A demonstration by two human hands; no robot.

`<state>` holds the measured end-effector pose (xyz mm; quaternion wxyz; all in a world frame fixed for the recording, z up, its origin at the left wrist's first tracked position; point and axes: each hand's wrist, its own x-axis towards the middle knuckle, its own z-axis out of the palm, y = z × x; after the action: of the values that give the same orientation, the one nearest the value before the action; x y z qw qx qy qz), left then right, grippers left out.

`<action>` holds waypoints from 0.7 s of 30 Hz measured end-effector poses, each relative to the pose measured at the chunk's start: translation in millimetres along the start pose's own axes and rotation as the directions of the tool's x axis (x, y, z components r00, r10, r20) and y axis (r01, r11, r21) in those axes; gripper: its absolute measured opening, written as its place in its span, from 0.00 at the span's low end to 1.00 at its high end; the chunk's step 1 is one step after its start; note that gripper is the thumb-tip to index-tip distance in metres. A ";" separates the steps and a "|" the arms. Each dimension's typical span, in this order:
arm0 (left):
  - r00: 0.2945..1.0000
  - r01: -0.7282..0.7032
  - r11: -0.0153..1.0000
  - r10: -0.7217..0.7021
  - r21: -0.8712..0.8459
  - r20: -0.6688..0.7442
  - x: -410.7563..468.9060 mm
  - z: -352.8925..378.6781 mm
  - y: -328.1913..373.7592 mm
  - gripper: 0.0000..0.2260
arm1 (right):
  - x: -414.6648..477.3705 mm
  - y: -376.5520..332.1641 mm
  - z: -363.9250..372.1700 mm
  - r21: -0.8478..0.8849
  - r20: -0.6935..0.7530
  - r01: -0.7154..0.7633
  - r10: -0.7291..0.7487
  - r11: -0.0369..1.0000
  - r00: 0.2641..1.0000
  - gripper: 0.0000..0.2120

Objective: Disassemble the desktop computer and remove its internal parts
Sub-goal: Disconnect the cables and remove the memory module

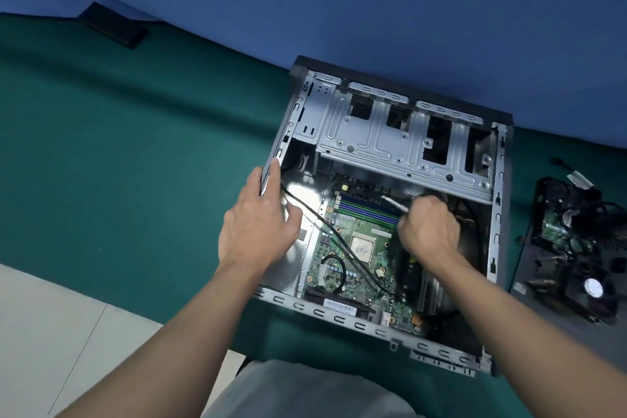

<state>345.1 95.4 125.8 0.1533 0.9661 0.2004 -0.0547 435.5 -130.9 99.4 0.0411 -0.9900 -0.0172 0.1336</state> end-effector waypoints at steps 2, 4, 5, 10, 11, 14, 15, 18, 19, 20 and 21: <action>1.000 0.013 1.000 -0.013 -0.015 0.004 0.1 -0.8 1.3 0.31 | -19.1 -3.7 -5.8 0.120 -0.004 0.087 -0.087 0.989 0.996 0.07; 1.000 0.011 1.000 -0.011 -0.023 -0.011 -2.2 -2.3 3.3 0.30 | -34.5 -3.5 -13.7 0.268 -0.049 0.160 -0.152 0.950 0.987 0.07; 1.000 0.000 1.000 0.000 -0.014 -0.028 -3.8 -2.9 4.0 0.30 | -39.9 -1.2 -19.9 0.340 -0.079 0.176 -0.159 0.924 0.984 0.08; 0.981 -0.078 0.993 0.093 0.091 -0.173 -23.0 -1.2 18.8 0.28 | -48.6 41.0 -55.6 0.480 -0.259 0.139 -0.011 0.866 0.966 0.04; 0.979 -0.082 0.994 0.093 0.070 -0.183 -29.6 0.9 29.4 0.28 | -49.2 55.1 -60.0 0.479 -0.299 0.119 0.034 0.870 0.954 0.04; 0.985 -0.145 0.989 0.141 -0.030 -0.103 -53.3 15.5 71.4 0.27 | -51.1 101.4 -61.2 0.527 -0.316 0.018 0.176 0.850 0.932 0.06; 0.983 -0.175 0.983 0.172 -0.062 -0.057 -62.0 22.9 84.6 0.26 | -52.5 116.6 -57.6 0.540 -0.290 -0.026 0.215 0.841 0.932 0.06; 0.958 -0.274 0.961 0.275 -0.024 0.078 -86.0 44.8 108.0 0.20 | -59.5 156.7 -36.9 0.544 -0.174 -0.168 0.307 0.822 0.936 0.08; 0.951 -0.289 0.957 0.285 0.022 0.119 -90.1 48.5 110.1 0.18 | -62.4 166.5 -27.5 0.540 -0.124 -0.211 0.325 0.815 0.937 0.09; 0.950 -0.282 0.958 0.270 0.060 0.159 -91.3 50.2 110.8 0.17 | -65.6 174.2 -17.1 0.533 -0.066 -0.251 0.335 0.808 0.940 0.09; 0.951 -0.262 0.961 0.242 0.084 0.194 -89.9 50.8 110.8 0.16 | -67.8 179.4 -6.4 0.524 -0.002 -0.285 0.336 0.803 0.942 0.09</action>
<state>305.4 -50.8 123.1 0.1238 0.9816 0.0571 -0.1336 376.0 -313.1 107.9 0.2834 -0.9369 0.1834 0.0912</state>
